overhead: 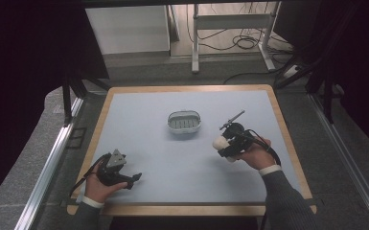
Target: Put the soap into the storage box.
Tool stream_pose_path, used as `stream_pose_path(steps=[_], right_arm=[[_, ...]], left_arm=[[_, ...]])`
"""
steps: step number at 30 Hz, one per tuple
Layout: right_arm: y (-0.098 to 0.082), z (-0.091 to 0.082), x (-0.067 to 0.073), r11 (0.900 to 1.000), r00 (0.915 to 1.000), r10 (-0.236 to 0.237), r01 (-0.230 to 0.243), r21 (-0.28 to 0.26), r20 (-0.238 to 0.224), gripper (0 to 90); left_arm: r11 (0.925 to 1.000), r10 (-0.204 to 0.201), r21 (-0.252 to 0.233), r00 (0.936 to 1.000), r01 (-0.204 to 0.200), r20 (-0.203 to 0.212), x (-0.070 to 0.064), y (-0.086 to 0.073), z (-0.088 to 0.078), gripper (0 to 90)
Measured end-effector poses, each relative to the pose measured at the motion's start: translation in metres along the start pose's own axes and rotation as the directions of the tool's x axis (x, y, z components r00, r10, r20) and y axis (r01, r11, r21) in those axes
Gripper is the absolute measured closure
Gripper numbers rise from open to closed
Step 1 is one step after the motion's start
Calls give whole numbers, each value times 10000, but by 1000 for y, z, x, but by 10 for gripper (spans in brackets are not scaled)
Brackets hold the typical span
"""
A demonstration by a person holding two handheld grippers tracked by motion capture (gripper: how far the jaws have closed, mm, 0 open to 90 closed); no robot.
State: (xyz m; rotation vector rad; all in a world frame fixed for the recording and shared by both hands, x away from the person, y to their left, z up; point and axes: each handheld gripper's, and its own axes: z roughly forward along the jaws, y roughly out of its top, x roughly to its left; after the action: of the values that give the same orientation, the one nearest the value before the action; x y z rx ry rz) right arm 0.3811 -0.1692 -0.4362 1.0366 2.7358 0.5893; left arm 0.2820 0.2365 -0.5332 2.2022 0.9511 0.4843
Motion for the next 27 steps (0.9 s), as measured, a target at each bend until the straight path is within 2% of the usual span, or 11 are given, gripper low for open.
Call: stream_pose_path(steps=[10,16,23,27], right_arm=[[7,-2,-5,9998,9998,-182,182,-86,54,496],[17,-3,-9,9981,9985,-546,547,-294,58,496],[24,-1,-10,9977,9981,-613,613,-276,25,495],[30,1,-14,9965,9968,-803,802,-252,-9,496]], left_arm=[[10000,1,0,10000,-1,0,0,0,0,59],[10000,14,41,10000,-14,4,-1,0,1,59],[10000,-2,22,10000,2,-2,-1,0,1,59],[10000,26,53,10000,-26,-20,-1,0,1,59]])
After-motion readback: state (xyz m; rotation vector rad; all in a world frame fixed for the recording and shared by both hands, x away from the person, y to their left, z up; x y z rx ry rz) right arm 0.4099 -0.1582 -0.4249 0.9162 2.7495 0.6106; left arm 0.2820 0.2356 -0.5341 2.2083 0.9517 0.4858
